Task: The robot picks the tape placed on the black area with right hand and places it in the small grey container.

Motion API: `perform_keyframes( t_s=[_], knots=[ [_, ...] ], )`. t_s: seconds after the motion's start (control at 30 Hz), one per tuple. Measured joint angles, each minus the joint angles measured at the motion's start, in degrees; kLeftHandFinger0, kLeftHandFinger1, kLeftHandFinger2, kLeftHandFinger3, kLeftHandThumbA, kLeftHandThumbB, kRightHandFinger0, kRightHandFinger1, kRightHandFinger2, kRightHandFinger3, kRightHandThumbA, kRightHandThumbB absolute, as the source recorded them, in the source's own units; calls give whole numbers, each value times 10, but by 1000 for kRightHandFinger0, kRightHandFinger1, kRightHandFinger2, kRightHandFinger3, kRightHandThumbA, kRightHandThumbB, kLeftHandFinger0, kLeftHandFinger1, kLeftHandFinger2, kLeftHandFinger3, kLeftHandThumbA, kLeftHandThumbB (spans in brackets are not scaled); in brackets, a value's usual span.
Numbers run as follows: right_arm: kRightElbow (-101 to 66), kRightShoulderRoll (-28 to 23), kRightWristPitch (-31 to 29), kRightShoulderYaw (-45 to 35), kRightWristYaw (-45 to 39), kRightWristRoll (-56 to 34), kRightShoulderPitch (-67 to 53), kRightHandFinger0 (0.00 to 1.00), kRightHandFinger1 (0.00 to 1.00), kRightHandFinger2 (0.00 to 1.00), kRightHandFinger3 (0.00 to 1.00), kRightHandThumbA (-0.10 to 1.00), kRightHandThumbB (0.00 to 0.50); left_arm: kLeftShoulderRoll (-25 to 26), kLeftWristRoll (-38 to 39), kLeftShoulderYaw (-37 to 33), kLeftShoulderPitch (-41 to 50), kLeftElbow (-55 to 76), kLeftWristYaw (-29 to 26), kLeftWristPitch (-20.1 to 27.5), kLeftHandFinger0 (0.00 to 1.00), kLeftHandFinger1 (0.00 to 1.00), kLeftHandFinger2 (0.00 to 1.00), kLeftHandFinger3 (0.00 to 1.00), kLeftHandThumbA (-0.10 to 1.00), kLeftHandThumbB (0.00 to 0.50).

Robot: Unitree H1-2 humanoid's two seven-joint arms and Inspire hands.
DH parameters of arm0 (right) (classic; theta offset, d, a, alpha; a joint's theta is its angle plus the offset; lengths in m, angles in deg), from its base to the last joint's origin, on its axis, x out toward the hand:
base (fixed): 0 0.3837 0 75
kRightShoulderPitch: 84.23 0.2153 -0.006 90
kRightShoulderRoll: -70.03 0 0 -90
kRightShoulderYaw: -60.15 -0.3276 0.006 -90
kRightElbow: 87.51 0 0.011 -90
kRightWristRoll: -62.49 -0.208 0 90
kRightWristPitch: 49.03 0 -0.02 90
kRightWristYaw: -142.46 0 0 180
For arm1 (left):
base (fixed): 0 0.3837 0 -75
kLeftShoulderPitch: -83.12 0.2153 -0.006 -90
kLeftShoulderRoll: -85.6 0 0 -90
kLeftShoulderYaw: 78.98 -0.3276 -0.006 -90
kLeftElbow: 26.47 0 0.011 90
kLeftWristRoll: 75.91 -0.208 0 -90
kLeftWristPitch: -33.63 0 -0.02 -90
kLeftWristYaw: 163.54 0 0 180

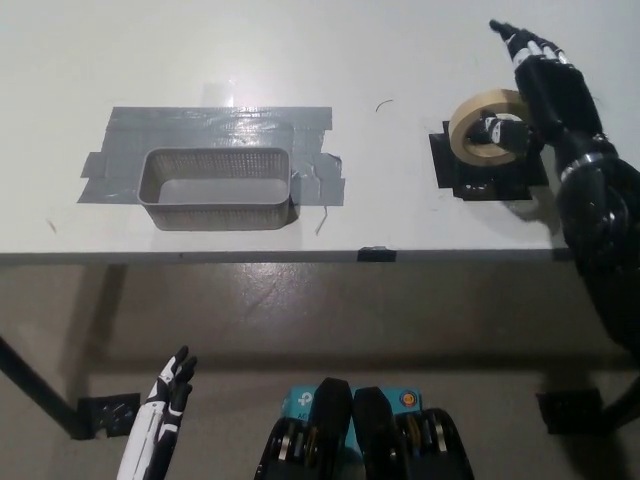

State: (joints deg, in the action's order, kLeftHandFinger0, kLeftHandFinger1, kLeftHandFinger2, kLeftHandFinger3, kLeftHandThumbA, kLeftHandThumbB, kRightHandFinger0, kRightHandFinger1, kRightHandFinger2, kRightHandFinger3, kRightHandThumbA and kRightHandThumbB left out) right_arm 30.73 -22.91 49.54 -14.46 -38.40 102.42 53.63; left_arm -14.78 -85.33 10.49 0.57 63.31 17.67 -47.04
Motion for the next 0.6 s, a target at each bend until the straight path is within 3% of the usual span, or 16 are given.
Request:
perform_keyframes(
  t_s=[0.6],
  knots=[
    [126,-7,22,55,-23,13,54,1000,1000,1000,1000,624,500,3,5,3,-3,6,2,-1,1000,1000,1000,1000,1000,148]
  ],
)
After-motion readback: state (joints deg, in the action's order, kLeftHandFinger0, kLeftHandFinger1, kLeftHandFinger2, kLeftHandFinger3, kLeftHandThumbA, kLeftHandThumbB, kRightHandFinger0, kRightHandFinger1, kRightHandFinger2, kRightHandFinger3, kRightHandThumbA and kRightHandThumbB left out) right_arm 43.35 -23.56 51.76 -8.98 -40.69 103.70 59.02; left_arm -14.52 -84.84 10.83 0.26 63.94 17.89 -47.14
